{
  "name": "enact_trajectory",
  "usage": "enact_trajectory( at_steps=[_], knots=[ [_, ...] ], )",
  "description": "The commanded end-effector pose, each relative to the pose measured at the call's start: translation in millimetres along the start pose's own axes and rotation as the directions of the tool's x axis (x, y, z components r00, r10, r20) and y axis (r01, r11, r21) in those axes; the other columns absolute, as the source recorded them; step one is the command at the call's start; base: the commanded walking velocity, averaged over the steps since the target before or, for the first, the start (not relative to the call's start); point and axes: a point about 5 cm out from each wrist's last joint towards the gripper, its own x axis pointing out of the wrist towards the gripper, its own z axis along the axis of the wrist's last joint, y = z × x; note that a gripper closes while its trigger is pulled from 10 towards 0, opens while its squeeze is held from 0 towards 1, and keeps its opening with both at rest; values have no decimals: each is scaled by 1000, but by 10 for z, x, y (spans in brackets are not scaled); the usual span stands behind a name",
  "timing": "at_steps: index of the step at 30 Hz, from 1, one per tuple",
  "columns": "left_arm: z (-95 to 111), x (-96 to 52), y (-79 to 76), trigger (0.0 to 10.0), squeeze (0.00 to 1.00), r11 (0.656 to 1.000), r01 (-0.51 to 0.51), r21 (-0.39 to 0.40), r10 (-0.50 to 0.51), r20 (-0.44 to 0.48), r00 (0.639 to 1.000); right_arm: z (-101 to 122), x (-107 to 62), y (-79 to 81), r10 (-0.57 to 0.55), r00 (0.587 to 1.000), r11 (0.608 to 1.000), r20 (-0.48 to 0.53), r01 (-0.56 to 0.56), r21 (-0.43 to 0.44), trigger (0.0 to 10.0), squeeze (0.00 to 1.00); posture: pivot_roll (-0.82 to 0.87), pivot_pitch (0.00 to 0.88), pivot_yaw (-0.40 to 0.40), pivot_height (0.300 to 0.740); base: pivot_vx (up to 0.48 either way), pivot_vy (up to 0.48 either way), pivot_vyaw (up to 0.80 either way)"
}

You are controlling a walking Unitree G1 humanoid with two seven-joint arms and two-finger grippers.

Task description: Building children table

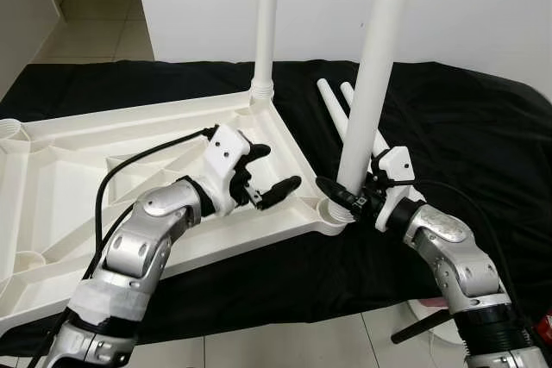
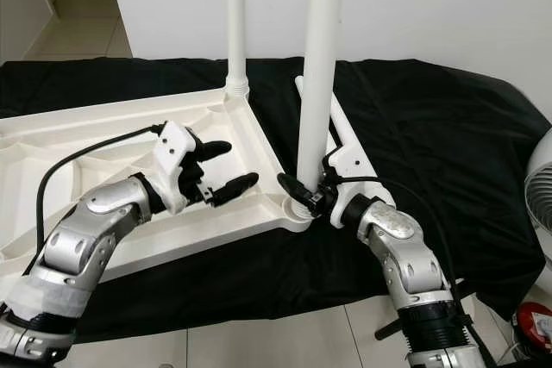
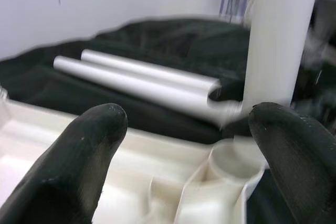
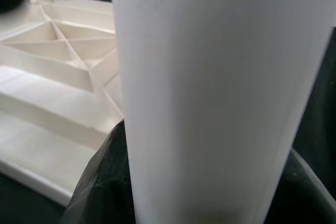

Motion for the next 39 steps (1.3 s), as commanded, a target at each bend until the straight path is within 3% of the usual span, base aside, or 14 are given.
enact_trajectory(
  at_steps=[1,3,9,15,20,25,26,29,30,39],
  knots=[
    [65,18,-26,10000,0,1000,30,-8,-30,26,999,29,-7,-26,7,1000,1000,1,-7,-28,10000,0,57,19,-58,740,0,0,0],
    [223,129,-126,10000,0,991,115,-65,-106,128,986,3,35,4,54,998,998,-17,-54,-34,10000,0,62,10,-53,740,0,0,0],
    [333,246,-205,10000,0,978,195,-72,-179,190,965,-12,100,42,109,993,993,-36,-110,-39,10000,0,63,6,-48,740,0,0,0],
    [388,378,-262,10000,0,969,248,-10,-242,175,954,2,170,119,195,979,979,-54,-198,-47,10000,0,54,9,-36,740,0,0,0],
    [406,461,-285,10000,0,967,255,-23,-247,179,952,11,170,170,240,969,969,-63,-243,-53,10000,0,49,14,-30,740,0,0,0],
    [420,564,-223,10000,0,978,201,-49,-192,150,970,-7,167,189,256,964,964,-79,-260,-57,10000,0,52,18,-28,740,0,0,0],
    [411,575,-202,4627,0,982,181,-48,-174,136,975,-11,166,190,255,964,964,-80,-260,-59,10000,0,52,18,-28,740,0,0,0],
    [398,584,-174,4627,0,986,159,-54,-152,118,981,-18,167,183,249,965,966,-82,-254,-54,10000,0,53,17,-30,740,0,0,0],
    [396,592,-106,0,0,986,113,-126,-100,104,990,-35,182,151,216,972,973,-88,-221,-57,10000,0,53,15,-32,740,0,0,0],
    [469,608,-28,0,0,988,24,-150,-9,100,995,-41,266,50,83,994,995,-71,-86,-50,10000,0,57,14,-42,740,0,0,0]
  ],
)
